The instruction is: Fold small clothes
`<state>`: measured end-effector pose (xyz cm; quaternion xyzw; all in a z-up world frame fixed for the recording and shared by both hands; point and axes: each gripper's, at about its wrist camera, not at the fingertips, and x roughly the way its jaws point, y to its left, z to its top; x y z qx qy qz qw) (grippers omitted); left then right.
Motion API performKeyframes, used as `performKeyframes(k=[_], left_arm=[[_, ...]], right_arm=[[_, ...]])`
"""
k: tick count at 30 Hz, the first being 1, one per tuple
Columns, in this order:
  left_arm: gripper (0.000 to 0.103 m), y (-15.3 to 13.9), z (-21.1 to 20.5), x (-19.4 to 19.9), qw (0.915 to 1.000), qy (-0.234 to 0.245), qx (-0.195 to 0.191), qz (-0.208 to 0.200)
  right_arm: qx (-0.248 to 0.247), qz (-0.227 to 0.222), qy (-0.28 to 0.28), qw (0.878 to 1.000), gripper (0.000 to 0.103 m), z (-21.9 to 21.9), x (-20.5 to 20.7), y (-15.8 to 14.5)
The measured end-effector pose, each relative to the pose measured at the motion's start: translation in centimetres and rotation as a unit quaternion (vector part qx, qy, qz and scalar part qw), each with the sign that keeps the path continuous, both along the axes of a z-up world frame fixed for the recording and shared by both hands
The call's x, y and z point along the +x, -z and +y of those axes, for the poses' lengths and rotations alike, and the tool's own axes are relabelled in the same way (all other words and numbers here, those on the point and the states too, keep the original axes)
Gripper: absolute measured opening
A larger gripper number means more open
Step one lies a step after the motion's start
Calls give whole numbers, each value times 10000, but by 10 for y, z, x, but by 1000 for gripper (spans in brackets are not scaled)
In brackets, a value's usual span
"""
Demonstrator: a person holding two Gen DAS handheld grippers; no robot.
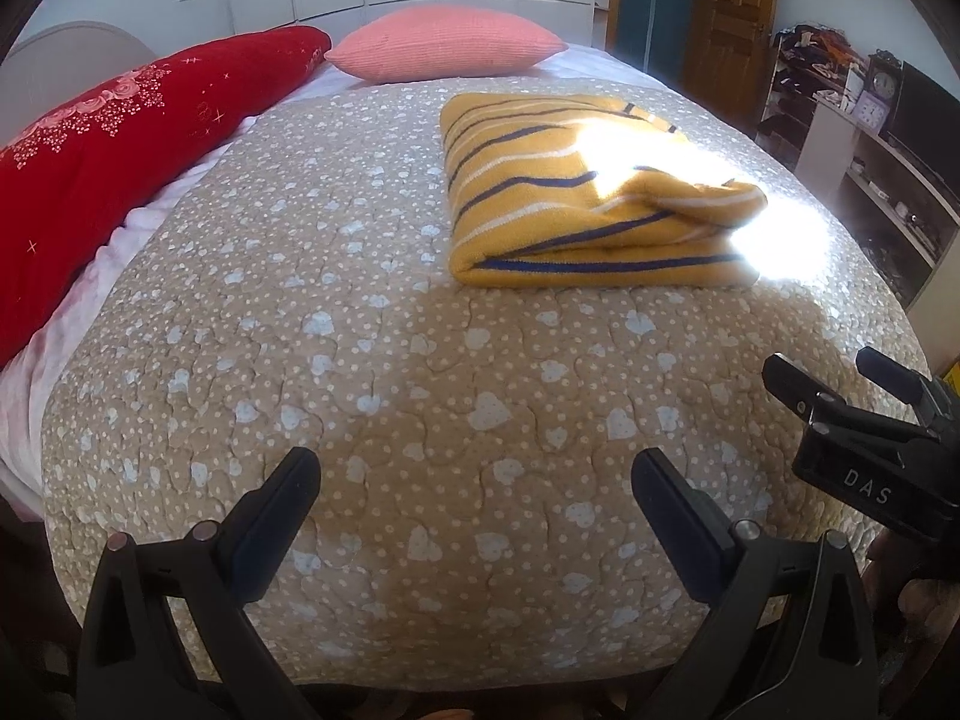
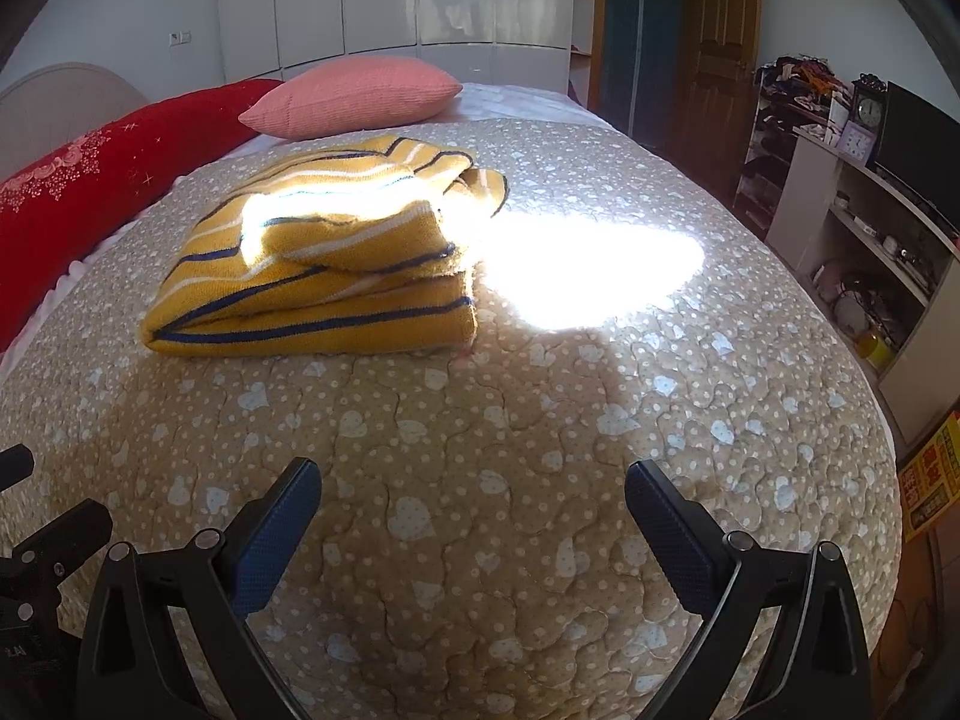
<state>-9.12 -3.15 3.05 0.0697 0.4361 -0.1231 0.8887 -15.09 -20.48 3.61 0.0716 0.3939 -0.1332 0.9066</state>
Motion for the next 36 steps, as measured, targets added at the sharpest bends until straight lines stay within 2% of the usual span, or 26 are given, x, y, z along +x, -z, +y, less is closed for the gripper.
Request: performKeyframes(k=[36], left_arm=[[103, 9, 10, 3, 9996, -211, -12, 174]], right_arm=[[16, -9, -53, 10000, 103, 14, -4, 4]])
